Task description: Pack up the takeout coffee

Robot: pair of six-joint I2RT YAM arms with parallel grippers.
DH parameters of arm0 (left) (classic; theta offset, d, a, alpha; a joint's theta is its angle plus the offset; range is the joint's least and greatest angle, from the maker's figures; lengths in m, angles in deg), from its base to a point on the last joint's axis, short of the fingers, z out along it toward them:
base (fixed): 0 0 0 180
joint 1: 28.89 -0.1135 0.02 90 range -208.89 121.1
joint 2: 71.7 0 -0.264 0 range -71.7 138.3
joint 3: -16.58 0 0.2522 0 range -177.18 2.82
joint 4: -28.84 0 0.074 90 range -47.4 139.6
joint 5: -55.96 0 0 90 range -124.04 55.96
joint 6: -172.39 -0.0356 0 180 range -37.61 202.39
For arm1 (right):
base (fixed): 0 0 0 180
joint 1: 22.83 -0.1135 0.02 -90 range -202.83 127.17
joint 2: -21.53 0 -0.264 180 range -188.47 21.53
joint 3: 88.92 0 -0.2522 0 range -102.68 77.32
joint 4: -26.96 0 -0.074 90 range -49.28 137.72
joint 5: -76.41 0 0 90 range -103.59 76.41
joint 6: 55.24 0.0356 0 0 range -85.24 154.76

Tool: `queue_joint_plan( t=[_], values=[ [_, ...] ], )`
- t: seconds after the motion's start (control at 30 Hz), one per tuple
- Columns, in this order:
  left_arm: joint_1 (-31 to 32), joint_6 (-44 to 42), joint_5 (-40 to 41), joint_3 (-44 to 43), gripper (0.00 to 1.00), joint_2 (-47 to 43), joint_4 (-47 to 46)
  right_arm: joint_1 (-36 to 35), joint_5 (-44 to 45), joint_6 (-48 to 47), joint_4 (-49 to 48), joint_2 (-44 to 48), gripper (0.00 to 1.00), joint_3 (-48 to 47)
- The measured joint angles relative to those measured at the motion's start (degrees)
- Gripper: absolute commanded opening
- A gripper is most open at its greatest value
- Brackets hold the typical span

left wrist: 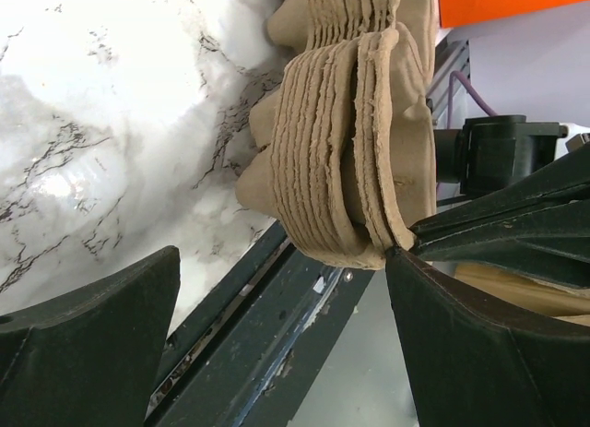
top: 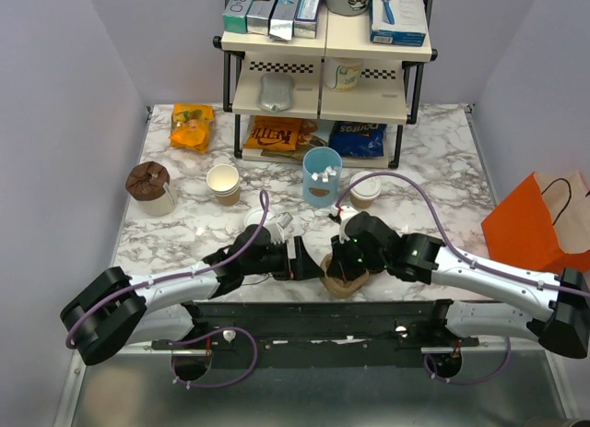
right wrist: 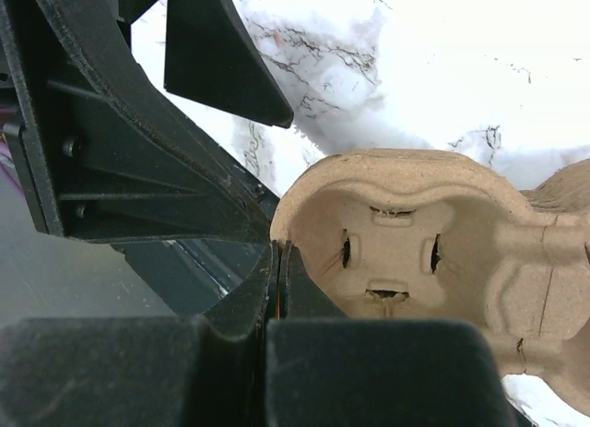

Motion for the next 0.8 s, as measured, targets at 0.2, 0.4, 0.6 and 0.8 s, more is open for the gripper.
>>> queue_joint_plan(
  t=[0.2, 0.4, 0.6, 0.8],
  values=[
    [0.1, -0.2, 0.0, -1.3, 0.98, 0.6, 1.4, 0.0, 0.8, 0.3, -0.9, 2.0, 0.01, 1.4],
    [0.2, -1.4, 0.1, -1.8, 0.98, 0.9, 3.1, 0.0, 1.9, 1.4, -1.9, 3.9, 0.01, 2.3],
    [0.4, -3.9, 0.4, -1.6, 0.98, 2.3, 9.4, 0.0, 2.9, 2.1, -5.8, 5.4, 0.01, 2.6],
    [0.6, -4.9, 0.6, -1.4, 0.98, 1.8, 12.3, 0.0, 3.0, 1.6, -7.8, 6.1, 0.01, 2.4]
  ],
)
